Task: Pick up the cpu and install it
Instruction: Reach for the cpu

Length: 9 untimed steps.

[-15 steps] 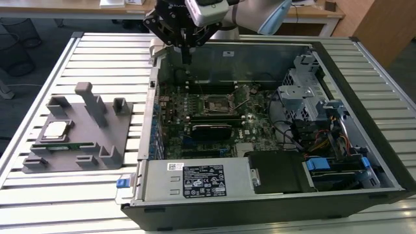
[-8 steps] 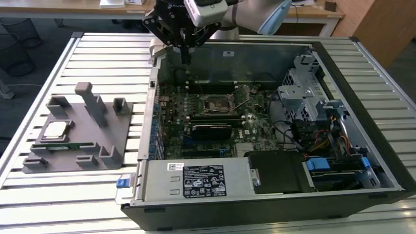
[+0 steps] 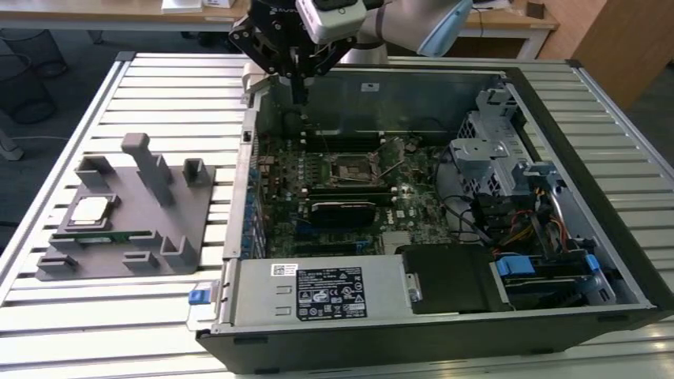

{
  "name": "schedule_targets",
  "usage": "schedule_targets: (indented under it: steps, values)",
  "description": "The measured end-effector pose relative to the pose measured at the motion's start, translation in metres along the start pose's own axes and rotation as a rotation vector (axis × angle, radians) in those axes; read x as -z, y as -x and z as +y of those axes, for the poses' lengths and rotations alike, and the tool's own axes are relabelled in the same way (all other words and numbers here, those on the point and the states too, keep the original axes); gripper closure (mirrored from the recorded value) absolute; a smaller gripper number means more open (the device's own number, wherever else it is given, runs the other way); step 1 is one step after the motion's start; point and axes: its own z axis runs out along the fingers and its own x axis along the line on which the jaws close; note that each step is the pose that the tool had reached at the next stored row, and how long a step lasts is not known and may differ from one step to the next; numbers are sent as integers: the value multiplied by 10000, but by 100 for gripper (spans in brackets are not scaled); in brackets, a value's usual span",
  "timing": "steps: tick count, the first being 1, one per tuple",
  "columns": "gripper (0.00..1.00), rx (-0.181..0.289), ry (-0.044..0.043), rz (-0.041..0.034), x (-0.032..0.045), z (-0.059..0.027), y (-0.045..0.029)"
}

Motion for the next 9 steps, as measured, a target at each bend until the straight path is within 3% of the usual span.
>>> schedule_targets:
  steps: [9]
  values:
    - [89, 1, -1, 1, -5, -2, -28]
